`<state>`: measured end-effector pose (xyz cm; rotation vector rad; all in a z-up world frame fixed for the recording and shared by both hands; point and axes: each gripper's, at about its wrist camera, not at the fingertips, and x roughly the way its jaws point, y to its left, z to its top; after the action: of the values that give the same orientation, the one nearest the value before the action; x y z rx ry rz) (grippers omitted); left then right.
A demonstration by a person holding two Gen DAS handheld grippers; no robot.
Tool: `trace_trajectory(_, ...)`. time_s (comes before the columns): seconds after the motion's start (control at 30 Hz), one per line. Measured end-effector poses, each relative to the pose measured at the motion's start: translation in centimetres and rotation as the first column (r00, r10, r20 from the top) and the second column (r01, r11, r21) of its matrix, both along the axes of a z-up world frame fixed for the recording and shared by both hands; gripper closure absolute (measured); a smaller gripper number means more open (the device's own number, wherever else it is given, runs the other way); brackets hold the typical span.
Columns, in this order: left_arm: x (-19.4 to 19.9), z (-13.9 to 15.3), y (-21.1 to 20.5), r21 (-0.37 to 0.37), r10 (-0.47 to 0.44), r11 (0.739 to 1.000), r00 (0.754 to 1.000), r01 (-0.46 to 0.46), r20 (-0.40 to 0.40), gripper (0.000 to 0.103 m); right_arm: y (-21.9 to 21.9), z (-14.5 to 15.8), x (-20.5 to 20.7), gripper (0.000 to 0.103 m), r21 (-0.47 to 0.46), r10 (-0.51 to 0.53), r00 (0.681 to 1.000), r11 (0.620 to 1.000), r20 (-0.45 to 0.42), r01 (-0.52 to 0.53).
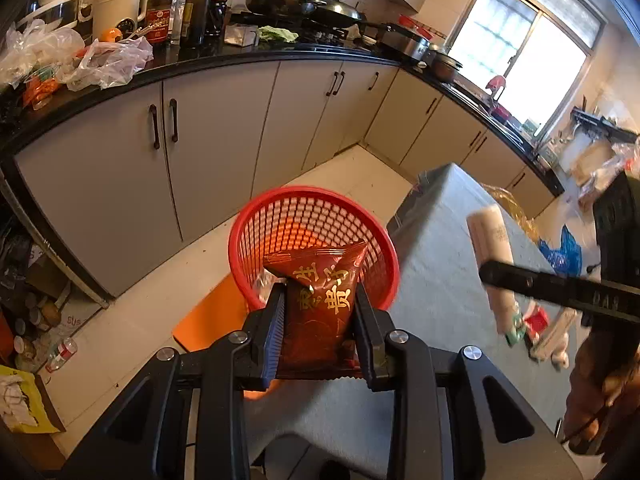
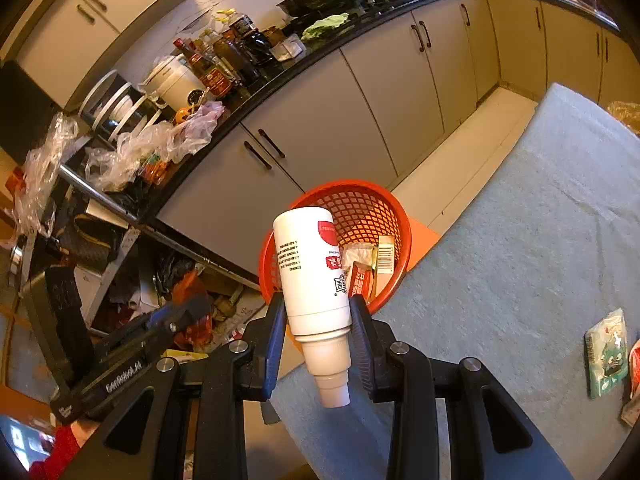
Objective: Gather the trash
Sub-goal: 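Carry the chip bag and spray bottle to the wastebasket and release both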
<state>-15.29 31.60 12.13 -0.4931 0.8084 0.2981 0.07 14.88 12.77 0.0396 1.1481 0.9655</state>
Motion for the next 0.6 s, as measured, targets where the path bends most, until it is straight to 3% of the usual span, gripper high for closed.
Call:
trace_trajectory(0.2, 3.1, -0.2, 1.5, -0.036, -0.021, 0.999, 1.0, 0.021, 0.004, 0.073, 2.0, -0.7, 0.9, 0.069, -0.017, 0.009, 1.0, 1.0, -0.02, -0.009)
trace_trajectory(0.6, 7.8, -4.3, 3.4, -0.099, -0.044, 0.994, 0.998, 0.039, -0.046, 0.073, 5.5, -2.3, 4.3, 0.069, -0.076, -0.043, 0.999, 0.996, -0.022, 0.041)
